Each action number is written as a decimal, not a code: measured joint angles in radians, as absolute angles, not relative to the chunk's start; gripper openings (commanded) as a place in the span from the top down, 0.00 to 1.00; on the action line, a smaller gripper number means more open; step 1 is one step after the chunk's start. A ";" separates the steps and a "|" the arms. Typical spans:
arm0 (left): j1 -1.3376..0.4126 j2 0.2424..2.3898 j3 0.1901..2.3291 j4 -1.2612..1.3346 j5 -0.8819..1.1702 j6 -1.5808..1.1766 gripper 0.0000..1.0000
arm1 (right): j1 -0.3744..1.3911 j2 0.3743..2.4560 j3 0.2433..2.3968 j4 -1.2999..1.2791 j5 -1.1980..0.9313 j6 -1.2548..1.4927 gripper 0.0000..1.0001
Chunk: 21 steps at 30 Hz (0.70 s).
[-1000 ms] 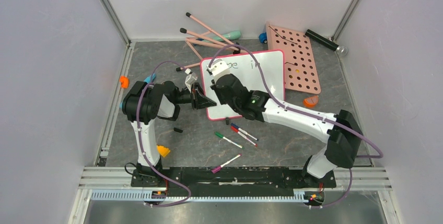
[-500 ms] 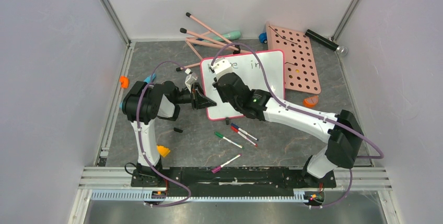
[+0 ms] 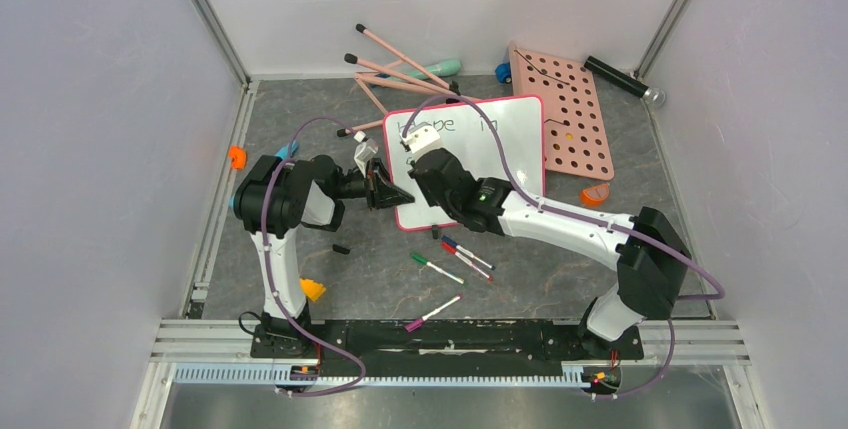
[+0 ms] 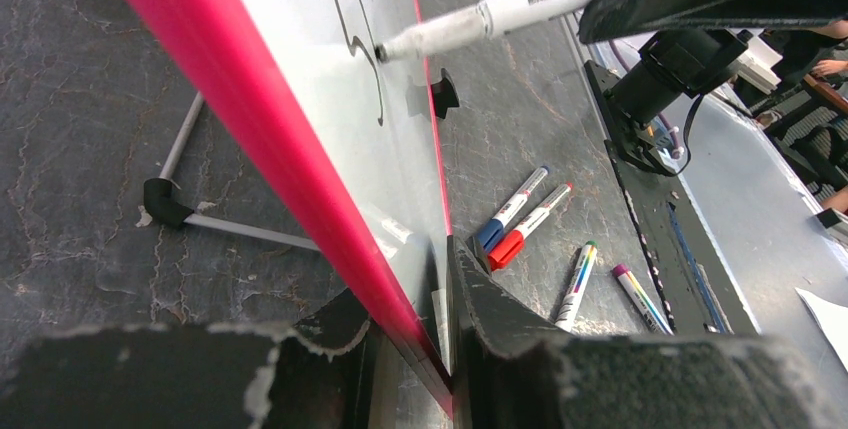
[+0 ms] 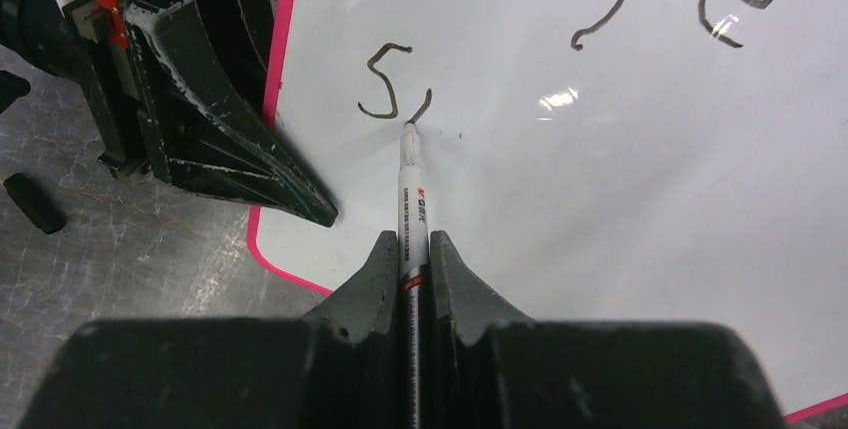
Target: Write a sentence on the whiteboard
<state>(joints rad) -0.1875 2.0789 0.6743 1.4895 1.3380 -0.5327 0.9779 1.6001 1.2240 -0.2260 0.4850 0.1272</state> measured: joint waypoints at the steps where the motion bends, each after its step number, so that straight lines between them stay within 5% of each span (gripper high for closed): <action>1: -0.187 2.079 0.674 1.489 1.338 -0.533 0.79 | 0.979 1.600 1.219 -0.225 0.481 0.130 1.00; 21: -0.187 2.079 0.675 1.486 1.337 -0.533 0.79 | 0.974 1.598 1.217 -0.227 0.464 0.136 1.00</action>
